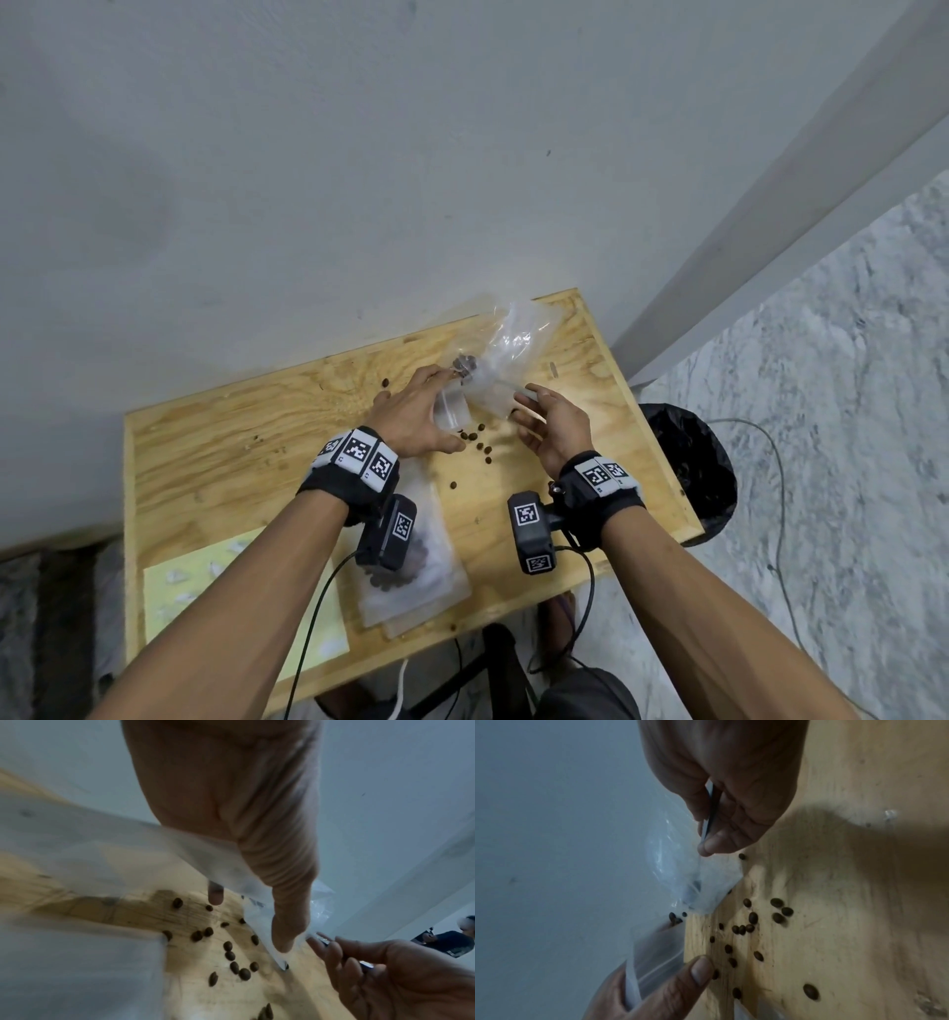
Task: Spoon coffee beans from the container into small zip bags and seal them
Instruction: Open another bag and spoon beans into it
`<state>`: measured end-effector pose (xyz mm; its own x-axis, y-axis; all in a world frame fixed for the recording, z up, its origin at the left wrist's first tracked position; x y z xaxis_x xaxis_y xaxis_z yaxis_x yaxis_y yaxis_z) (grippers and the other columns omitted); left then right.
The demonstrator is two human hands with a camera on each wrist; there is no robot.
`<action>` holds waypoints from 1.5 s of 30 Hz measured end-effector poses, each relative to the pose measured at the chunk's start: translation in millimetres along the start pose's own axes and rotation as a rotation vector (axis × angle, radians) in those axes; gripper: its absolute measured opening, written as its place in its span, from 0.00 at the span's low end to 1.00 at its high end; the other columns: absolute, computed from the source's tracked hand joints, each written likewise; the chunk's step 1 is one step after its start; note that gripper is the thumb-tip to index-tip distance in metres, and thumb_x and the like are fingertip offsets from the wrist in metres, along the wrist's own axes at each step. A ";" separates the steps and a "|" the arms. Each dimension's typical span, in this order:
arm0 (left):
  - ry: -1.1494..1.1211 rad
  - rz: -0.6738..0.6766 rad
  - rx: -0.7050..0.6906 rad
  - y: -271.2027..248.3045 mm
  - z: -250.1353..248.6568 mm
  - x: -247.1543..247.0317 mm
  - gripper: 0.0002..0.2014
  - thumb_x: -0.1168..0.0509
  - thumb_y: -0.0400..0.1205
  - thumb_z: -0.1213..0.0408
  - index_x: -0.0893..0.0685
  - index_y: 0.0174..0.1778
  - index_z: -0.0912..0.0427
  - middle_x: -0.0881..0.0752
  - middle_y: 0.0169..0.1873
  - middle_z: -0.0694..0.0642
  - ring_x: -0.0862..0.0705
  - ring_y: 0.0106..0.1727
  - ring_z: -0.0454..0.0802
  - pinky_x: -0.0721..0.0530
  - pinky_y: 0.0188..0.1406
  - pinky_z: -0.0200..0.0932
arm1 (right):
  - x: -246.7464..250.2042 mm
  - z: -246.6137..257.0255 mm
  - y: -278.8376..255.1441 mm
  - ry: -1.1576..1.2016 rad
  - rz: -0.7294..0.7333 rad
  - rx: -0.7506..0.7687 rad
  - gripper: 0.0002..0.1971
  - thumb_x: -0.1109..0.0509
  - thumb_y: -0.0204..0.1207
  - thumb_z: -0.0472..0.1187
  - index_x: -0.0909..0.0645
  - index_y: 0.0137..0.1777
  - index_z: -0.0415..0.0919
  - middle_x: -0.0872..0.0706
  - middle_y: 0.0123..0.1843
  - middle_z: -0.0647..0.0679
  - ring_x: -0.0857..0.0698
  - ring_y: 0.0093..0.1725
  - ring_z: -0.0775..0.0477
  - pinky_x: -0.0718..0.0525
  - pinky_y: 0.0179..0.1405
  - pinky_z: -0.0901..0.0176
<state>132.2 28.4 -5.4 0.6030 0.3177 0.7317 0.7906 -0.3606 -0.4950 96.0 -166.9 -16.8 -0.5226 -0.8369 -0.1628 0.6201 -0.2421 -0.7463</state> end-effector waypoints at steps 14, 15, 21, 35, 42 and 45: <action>-0.088 -0.094 0.133 -12.1 15.4 6.5 0.49 0.24 0.72 0.44 0.43 0.85 0.51 0.44 0.85 0.49 0.34 0.80 0.54 0.40 0.79 0.67 | 34.2 11.9 -16.5 0.074 -0.061 0.074 0.11 0.39 0.84 0.36 0.17 0.59 0.37 0.09 0.50 0.42 0.15 0.34 0.48 0.18 0.29 0.60; -0.100 -0.093 0.143 -13.7 16.0 7.3 0.50 0.24 0.72 0.45 0.44 0.85 0.51 0.44 0.85 0.49 0.35 0.81 0.55 0.41 0.79 0.67 | 37.9 12.5 -18.3 0.066 -0.062 0.079 0.11 0.38 0.83 0.36 0.17 0.58 0.37 0.09 0.49 0.42 0.15 0.35 0.47 0.18 0.29 0.60; -0.174 -0.191 0.179 -30.0 10.0 15.8 0.57 0.22 0.70 0.43 0.53 0.87 0.53 0.41 0.84 0.57 0.37 0.83 0.58 0.43 0.81 0.65 | 62.1 16.1 -31.9 0.020 -0.061 0.124 0.10 0.38 0.83 0.36 0.17 0.58 0.37 0.10 0.51 0.41 0.16 0.36 0.47 0.19 0.30 0.60; -0.698 -0.616 -0.054 -86.5 -25.4 18.6 0.48 0.17 0.68 0.58 0.38 0.80 0.49 0.31 0.66 0.31 0.31 0.60 0.20 0.31 0.64 0.39 | 63.0 22.1 -62.2 -0.045 0.025 0.136 0.09 0.37 0.83 0.37 0.16 0.56 0.37 0.10 0.47 0.42 0.16 0.34 0.47 0.19 0.30 0.59; -0.760 -0.675 -0.067 -94.7 -27.7 12.0 0.48 0.16 0.66 0.58 0.36 0.79 0.48 0.32 0.69 0.38 0.33 0.71 0.37 0.30 0.71 0.42 | 71.6 1.6 -54.2 -0.062 -0.014 0.062 0.10 0.36 0.81 0.36 0.16 0.58 0.36 0.10 0.50 0.41 0.16 0.35 0.46 0.19 0.29 0.59; -0.773 -0.679 -0.073 -99.3 -27.3 7.1 0.47 0.16 0.66 0.59 0.35 0.78 0.46 0.31 0.68 0.40 0.31 0.69 0.38 0.30 0.66 0.39 | 83.3 -7.9 -55.3 -0.061 -0.030 0.048 0.10 0.36 0.81 0.37 0.16 0.57 0.36 0.09 0.49 0.42 0.16 0.35 0.46 0.19 0.29 0.59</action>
<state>55.0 42.5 61.8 -0.0441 0.9423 0.3318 0.9973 0.0611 -0.0409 13.6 -219.4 5.9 -0.5057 -0.8569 -0.0996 0.6326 -0.2899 -0.7182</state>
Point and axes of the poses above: each hand's wrist, its own y-axis towards the middle knuckle, its own x-axis out of the back of the hand, z = x × y, the point moved 3 cm from there along y, towards the middle knuckle
